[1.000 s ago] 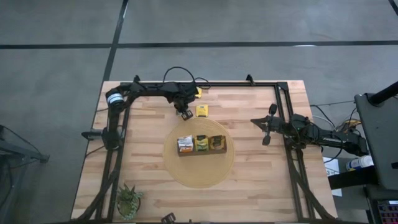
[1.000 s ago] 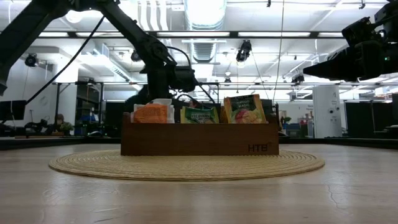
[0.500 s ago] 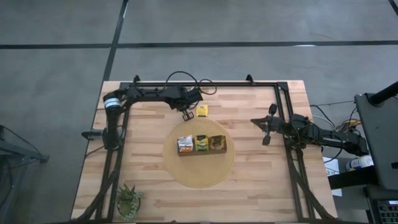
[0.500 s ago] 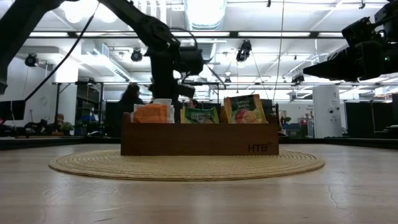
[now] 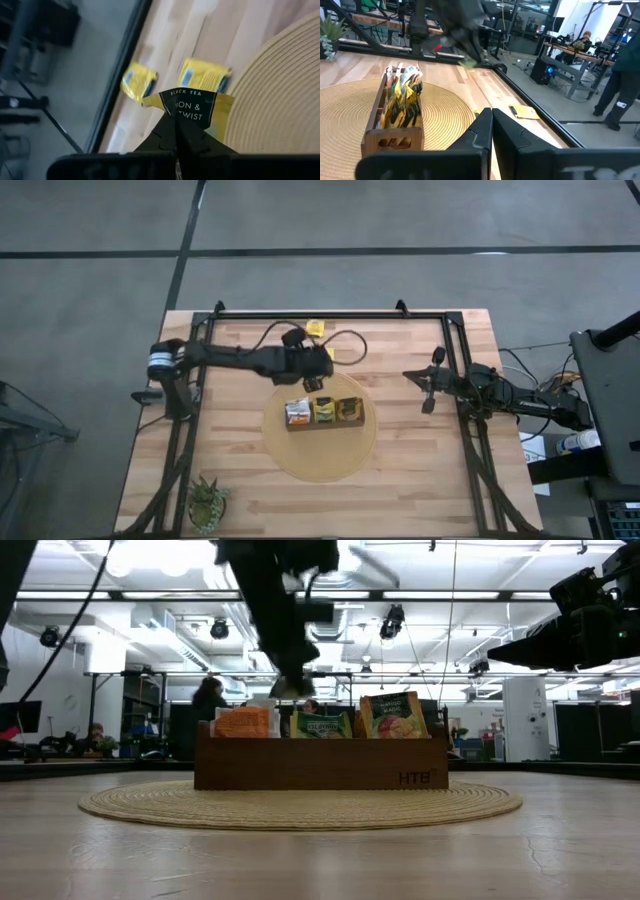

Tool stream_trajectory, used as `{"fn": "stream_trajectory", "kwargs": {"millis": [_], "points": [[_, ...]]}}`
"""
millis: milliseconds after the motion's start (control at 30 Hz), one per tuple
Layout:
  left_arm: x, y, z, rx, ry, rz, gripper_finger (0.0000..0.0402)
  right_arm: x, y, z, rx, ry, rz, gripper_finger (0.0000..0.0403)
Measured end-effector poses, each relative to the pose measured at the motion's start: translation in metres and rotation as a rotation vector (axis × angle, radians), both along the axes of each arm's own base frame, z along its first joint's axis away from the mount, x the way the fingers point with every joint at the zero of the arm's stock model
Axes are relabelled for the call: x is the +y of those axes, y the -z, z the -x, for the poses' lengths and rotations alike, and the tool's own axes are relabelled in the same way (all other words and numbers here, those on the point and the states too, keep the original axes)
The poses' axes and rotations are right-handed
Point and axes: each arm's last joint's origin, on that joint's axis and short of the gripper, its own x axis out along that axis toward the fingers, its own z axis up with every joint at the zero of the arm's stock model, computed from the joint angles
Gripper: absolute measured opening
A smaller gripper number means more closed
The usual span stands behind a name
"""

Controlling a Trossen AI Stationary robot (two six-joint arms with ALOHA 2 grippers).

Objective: Pick & Place Tea
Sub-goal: Put the yellow tea bag into the wooden organizer

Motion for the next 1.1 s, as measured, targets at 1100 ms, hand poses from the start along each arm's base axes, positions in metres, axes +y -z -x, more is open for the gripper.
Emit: {"fn": "stream_trajectory", "kwargs": {"millis": [1100], "points": [[-0.149, 0.011, 0.014, 0.292, 0.749, -0.392, 0.0000, 0.000, 0.000, 0.000, 0.000, 0.000, 0.000, 0.0009]]}}
